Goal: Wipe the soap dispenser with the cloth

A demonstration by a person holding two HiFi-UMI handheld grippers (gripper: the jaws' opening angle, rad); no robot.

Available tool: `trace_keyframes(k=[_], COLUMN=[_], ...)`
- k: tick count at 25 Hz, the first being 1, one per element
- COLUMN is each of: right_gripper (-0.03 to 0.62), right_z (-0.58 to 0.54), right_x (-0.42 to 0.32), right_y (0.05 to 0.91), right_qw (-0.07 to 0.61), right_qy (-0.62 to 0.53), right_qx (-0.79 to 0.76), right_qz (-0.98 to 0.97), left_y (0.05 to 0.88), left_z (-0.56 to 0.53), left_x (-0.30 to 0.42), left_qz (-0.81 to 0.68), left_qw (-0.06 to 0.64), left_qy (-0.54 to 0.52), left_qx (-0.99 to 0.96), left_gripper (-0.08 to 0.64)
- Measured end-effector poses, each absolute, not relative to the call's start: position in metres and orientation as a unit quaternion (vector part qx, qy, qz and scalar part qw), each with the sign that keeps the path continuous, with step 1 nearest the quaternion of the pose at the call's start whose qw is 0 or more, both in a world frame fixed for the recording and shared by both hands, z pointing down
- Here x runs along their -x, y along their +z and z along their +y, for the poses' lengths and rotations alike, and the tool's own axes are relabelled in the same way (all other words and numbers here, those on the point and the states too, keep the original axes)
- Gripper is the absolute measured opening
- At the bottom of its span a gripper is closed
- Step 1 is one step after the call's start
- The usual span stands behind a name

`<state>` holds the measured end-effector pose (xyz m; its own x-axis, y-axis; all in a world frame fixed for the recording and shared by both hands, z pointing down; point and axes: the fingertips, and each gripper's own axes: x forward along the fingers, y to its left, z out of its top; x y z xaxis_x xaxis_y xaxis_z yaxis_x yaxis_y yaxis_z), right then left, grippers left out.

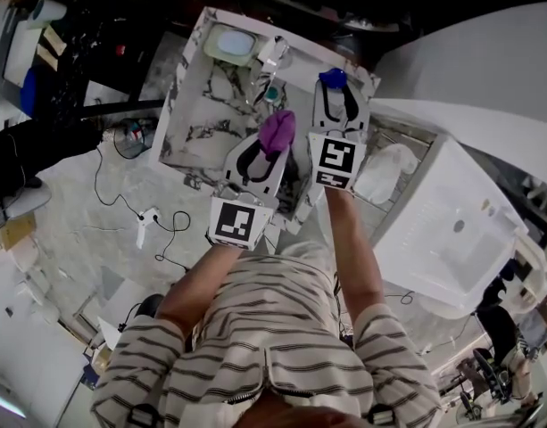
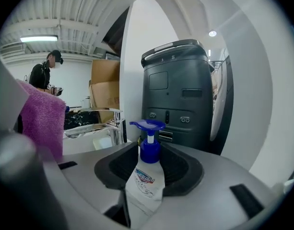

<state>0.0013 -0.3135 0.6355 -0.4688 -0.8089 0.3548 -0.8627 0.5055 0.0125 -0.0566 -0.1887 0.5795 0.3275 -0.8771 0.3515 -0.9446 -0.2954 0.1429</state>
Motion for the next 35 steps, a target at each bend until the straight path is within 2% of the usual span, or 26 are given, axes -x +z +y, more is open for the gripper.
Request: trace_keyframes(k=[17,35], right_gripper=[0.132,0.132], right_z=[-0.294,-0.236], right_x=[-0.004,-0.007], right_y=[0.613,0.514], right_qw=[0.15,0.117], right_qy=[0.106,0.092], right_qx=[-0.474,-0.466], right_qz=[-0.861,-0.872], left_y=[0.57,0.509], left_z=[-0.176,-0.139], left_x=[0.055,0.053], left_qz=[-0.563,-0.548], left_qw=[0.153,0.117], left_qy=[0.106,0.082], left_qx=[-0.805,-0.824], left_gripper=[0.121,0.121])
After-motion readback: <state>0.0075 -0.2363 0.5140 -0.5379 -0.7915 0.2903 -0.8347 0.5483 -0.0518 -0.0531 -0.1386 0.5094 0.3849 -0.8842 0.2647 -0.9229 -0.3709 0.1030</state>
